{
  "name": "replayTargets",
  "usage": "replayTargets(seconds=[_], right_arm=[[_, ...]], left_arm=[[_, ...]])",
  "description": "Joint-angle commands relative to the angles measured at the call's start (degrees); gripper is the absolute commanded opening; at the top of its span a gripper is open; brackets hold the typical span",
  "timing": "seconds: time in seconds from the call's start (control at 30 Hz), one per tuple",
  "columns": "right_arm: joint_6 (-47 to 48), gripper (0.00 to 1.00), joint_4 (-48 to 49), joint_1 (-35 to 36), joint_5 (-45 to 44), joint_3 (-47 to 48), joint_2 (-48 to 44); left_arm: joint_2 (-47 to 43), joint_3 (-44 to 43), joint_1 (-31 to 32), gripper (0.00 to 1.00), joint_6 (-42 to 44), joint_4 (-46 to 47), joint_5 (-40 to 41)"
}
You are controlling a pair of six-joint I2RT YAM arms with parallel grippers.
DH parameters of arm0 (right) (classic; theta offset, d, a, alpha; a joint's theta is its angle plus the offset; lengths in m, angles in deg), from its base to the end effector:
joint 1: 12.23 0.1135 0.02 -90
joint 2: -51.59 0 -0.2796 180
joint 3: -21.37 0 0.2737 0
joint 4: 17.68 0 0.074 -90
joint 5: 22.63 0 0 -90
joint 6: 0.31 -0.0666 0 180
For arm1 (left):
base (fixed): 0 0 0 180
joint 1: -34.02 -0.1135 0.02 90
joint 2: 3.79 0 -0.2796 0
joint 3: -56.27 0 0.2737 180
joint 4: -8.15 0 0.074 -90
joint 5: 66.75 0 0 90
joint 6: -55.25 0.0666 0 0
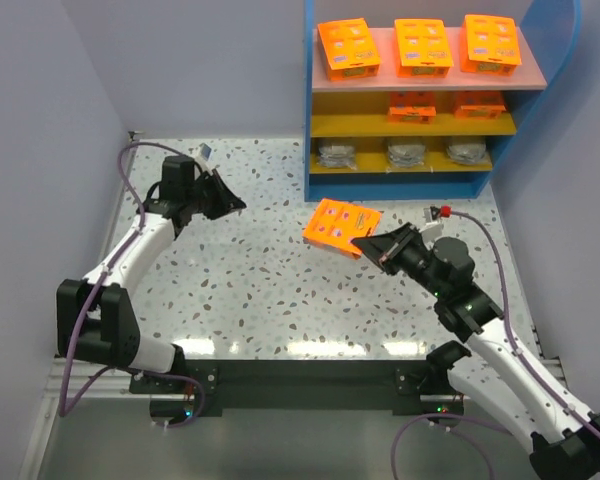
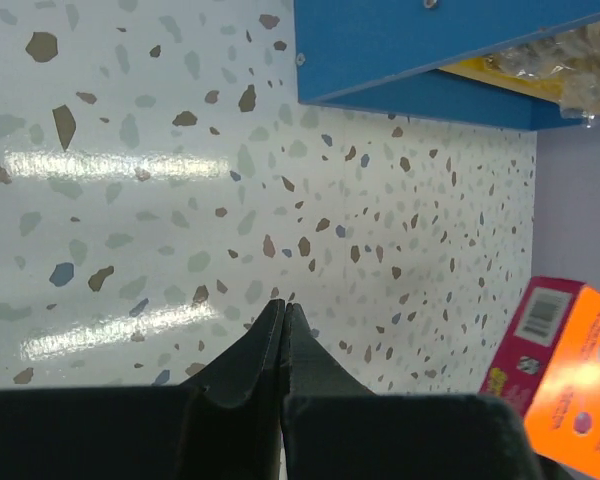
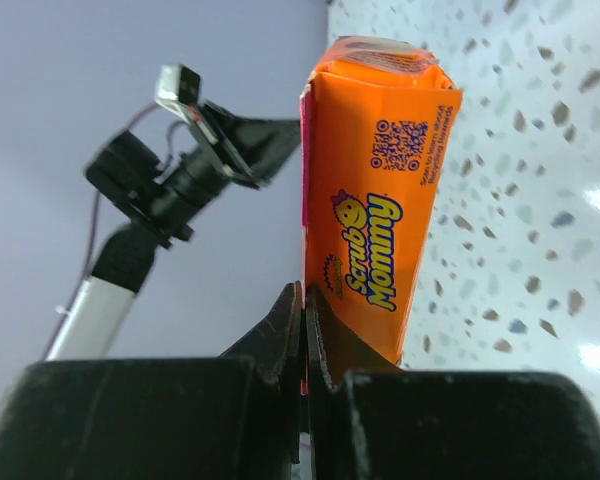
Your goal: Place and organize the cleaning sponges onto the shelf
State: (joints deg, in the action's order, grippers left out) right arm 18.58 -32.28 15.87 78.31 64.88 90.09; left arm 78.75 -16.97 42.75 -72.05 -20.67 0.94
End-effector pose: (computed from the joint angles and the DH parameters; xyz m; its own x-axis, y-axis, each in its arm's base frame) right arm 0.1804 0.1107 0.2882 -0.6413 0.7107 -0.2893 -0.0641 0.3261 0.9432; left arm 0.3525 -0.0797 0.2628 -0.7493 -0.4521 -0.4838 -0.0232 0.7481 -0.6632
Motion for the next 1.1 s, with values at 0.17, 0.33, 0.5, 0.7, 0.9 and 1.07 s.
replayTargets(seconds=[0.17,0.33,0.5,0.7,0.9,1.07], right_arm=[[0.0,0.0,-1.4,-0.4,-17.5,16.9,4.9],[-0.3,0.0,3.9,-2.3,-21.6,24.6,12.5],[-1.9,0.0,7.2,-3.7,-23.9,29.9,21.4],[-5.4,0.0,15.0,-5.4,-22.6,32.9,29.3],[-8.2,0.0,20.6,-5.9,-24.5,33.6,34.4],[-11.2,0.0,26.5,-5.9,-24.4,36.4,41.1]], left_arm=[[-4.3,0.9,0.2,0.0,1.3,-4.9,-0.2],[-6.4,1.5,0.2,0.0,2.1,-6.8,-0.5],[-8.5,1.8,0.2,0.0,2.2,-8.2,-0.8],[-11.2,2.4,0.2,0.0,2.4,-9.8,-0.9],[-13.8,3.9,0.2,0.0,2.5,-11.0,-1.1],[-15.2,5.0,0.2,0.0,2.2,-11.3,-1.3]])
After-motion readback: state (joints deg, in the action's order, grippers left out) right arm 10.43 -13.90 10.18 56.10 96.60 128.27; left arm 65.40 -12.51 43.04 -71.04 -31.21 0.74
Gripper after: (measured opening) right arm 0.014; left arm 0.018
